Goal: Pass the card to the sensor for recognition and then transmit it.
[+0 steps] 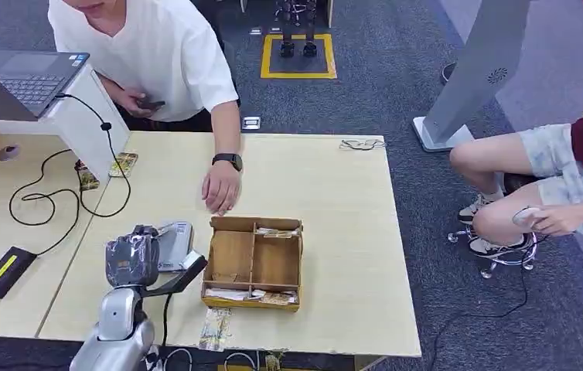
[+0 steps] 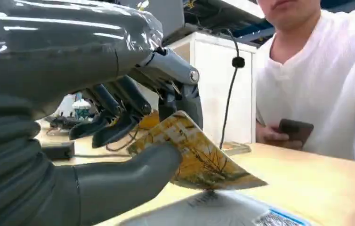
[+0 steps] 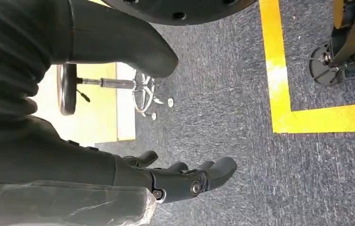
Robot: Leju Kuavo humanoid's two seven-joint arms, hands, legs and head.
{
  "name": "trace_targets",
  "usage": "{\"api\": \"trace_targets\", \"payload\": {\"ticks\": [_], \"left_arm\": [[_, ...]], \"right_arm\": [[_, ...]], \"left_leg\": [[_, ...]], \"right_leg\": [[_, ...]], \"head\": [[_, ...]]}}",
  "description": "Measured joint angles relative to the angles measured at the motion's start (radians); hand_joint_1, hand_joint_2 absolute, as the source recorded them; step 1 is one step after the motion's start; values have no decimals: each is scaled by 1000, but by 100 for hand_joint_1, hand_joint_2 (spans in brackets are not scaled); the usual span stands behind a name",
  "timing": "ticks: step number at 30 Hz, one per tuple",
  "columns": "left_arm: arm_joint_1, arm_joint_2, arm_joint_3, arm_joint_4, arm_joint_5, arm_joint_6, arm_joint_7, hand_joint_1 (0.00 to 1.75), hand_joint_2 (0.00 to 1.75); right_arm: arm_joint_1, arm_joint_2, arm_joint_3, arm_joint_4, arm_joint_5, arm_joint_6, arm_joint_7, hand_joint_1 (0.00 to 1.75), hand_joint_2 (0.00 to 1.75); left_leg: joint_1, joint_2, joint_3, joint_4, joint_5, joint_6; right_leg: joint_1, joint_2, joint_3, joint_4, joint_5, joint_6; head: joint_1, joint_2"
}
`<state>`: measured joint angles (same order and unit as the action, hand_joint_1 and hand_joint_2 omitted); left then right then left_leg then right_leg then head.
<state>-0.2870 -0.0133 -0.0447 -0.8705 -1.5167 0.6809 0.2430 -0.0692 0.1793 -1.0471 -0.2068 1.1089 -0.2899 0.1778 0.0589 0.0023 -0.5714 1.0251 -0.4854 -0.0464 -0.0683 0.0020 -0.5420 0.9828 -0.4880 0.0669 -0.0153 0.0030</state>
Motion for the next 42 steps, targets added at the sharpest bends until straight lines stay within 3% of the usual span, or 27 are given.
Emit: {"api": "trace_targets", "payload": {"ticks": [10,21,25,27,30,32,33,36,39,42], "left_arm": [[-63,6,-40,108,-3,-51,26,175,175],[-75,15,-56,126,3,-49,26,175,175],[-73,15,-58,126,28,-8,17,175,175],[-43,13,-56,83,74,14,-42,175,175],[13,-13,-9,-61,124,19,-246,175,175],[33,-62,59,-163,171,19,-414,175,175],[34,-80,87,-198,179,19,-462,175,175],[21,-124,140,-272,183,19,-500,175,175],[2,-143,161,-306,176,19,-500,175,175],[-20,-147,163,-318,140,18,-456,175,175]], "right_arm": [[0,0,0,0,0,3,1,0,175],[0,0,0,0,5,5,1,0,175],[0,0,0,0,14,4,1,0,175],[0,0,0,0,14,1,1,0,175],[2,0,0,0,15,-9,-3,0,175],[2,0,0,0,17,-13,-6,0,175],[1,0,0,0,17,-15,-7,0,175],[2,0,0,0,19,-15,-10,0,175],[1,0,0,0,19,-15,-10,0,175],[1,0,2,0,34,-11,-13,0,175]], "left_leg": [[0,-1,2,0,0,0],[0,-2,5,0,1,1],[0,-2,5,0,1,1],[0,-1,5,0,1,1],[0,-2,2,1,1,1],[0,-2,0,1,1,2],[0,-2,0,1,1,2],[0,-1,0,1,1,1],[0,-2,0,1,1,1],[0,-2,0,1,1,1]], "right_leg": [[0,-2,4,0,0,0],[0,-3,7,0,0,1],[0,-3,7,0,1,1],[0,-1,6,0,1,0],[0,-3,3,0,1,1],[0,-2,2,0,1,1],[0,-2,2,0,1,1],[0,-1,1,0,1,1],[0,-2,1,0,1,1],[0,-1,1,0,1,1]], "head": [[0,0],[0,0],[0,0],[0,0],[1,0],[0,0],[2,0],[1,0],[1,0],[1,0]]}}
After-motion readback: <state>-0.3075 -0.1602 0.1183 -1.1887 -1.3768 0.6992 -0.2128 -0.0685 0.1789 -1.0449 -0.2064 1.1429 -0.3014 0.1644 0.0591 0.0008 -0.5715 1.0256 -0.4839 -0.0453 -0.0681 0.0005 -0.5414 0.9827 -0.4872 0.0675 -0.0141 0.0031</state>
